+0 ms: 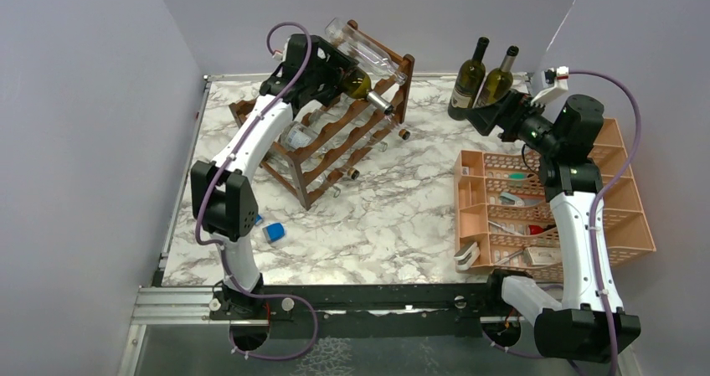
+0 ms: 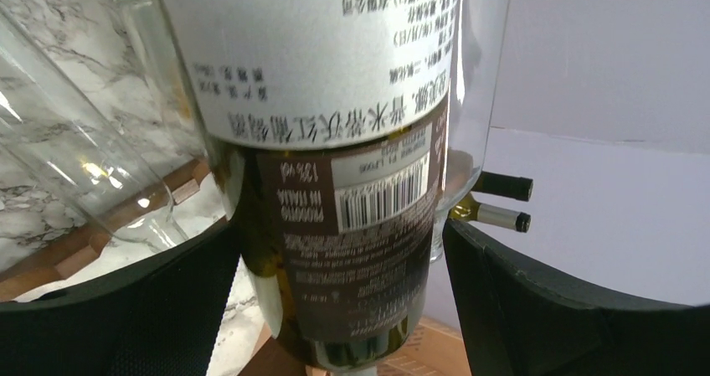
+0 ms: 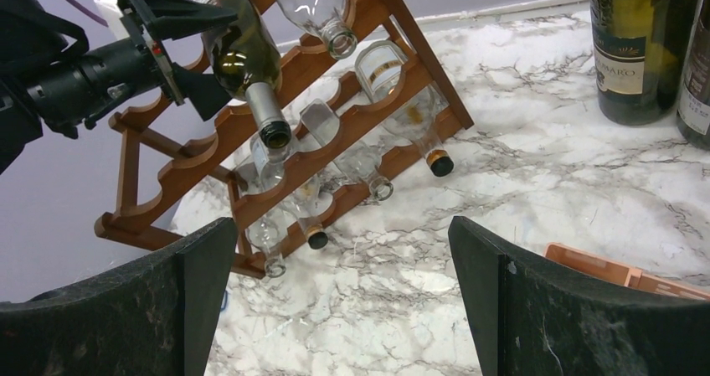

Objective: Take the wine bottle off the wine rack

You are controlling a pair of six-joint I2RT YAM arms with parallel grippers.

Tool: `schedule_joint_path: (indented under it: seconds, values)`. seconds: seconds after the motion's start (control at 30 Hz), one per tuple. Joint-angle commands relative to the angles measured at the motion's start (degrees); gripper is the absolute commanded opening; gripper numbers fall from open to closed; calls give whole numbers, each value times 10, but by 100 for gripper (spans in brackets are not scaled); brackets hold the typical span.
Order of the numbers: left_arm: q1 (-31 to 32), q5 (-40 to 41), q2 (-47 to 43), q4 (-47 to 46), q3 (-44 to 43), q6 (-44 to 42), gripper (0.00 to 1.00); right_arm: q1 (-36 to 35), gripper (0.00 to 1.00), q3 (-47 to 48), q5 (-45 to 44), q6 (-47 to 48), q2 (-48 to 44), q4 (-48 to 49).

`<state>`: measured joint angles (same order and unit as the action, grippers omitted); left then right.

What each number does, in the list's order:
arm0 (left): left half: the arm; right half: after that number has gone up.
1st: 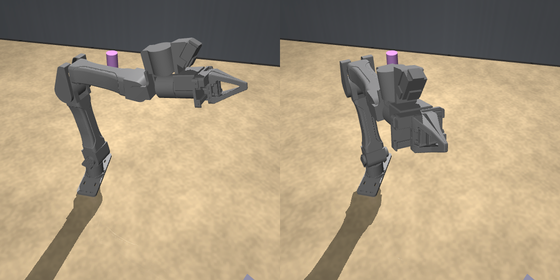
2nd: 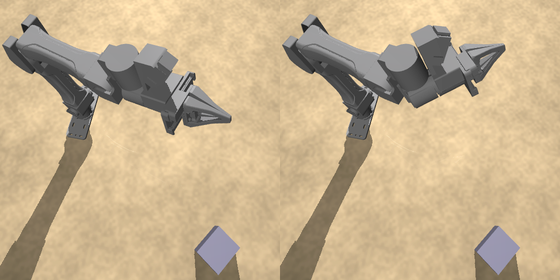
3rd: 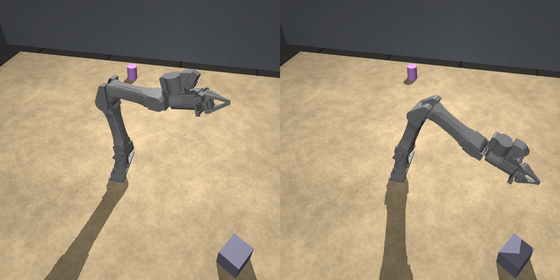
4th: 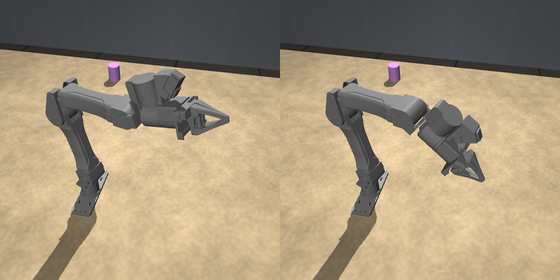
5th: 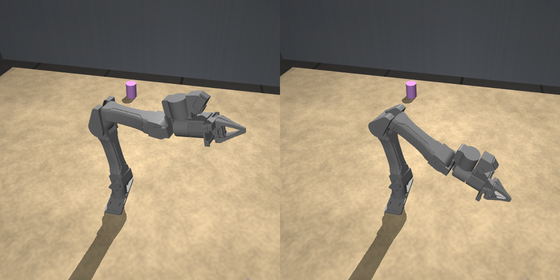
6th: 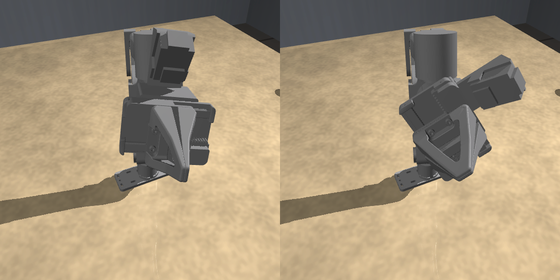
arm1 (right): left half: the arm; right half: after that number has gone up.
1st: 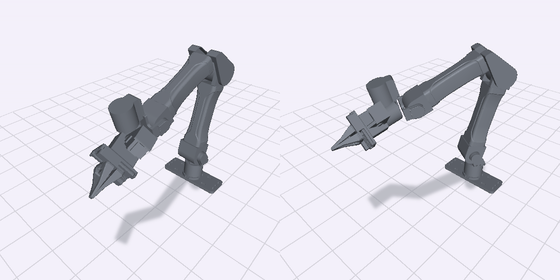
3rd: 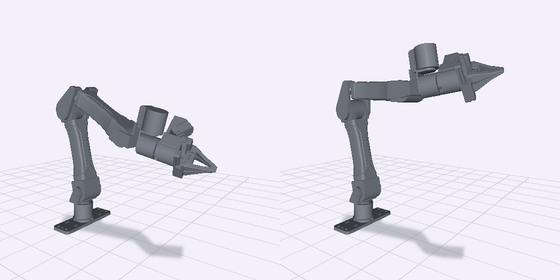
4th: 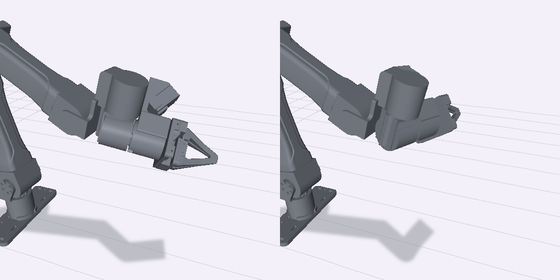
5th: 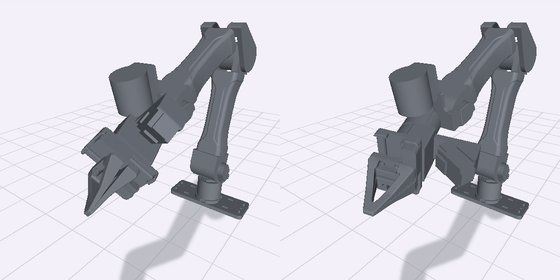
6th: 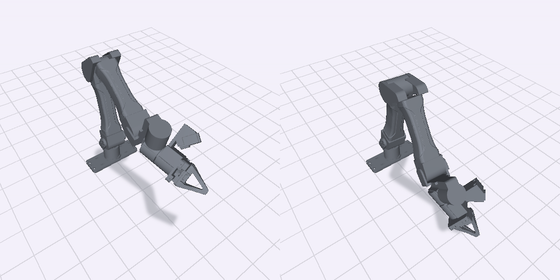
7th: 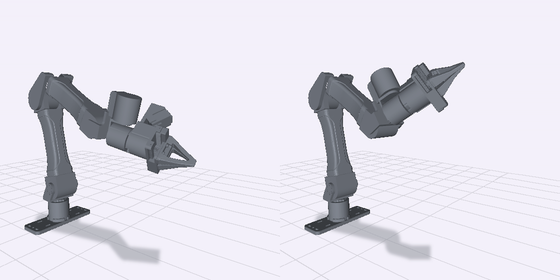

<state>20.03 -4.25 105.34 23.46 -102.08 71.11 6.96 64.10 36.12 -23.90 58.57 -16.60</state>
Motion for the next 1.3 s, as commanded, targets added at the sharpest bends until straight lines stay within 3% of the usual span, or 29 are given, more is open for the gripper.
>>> schedule_joint_path:
  seconds: [0.0,0.2,0.67,0.93,1.27]
  values:
    - [2,22,24,-5,-40,26,93,-6,100,4,-4,10,-1,-7]
    - [2,35,25,-10,-37,36,86,-9,100,4,-9,15,-4,-9]
    - [2,33,41,-23,-39,39,84,-10,100,-2,-15,19,-16,-11]
    - [1,25,15,-50,-20,32,62,-13,100,-4,-8,24,-13,-5]
    - [-9,15,-103,-131,76,33,39,-72,100,-20,-61,82,-31,21]
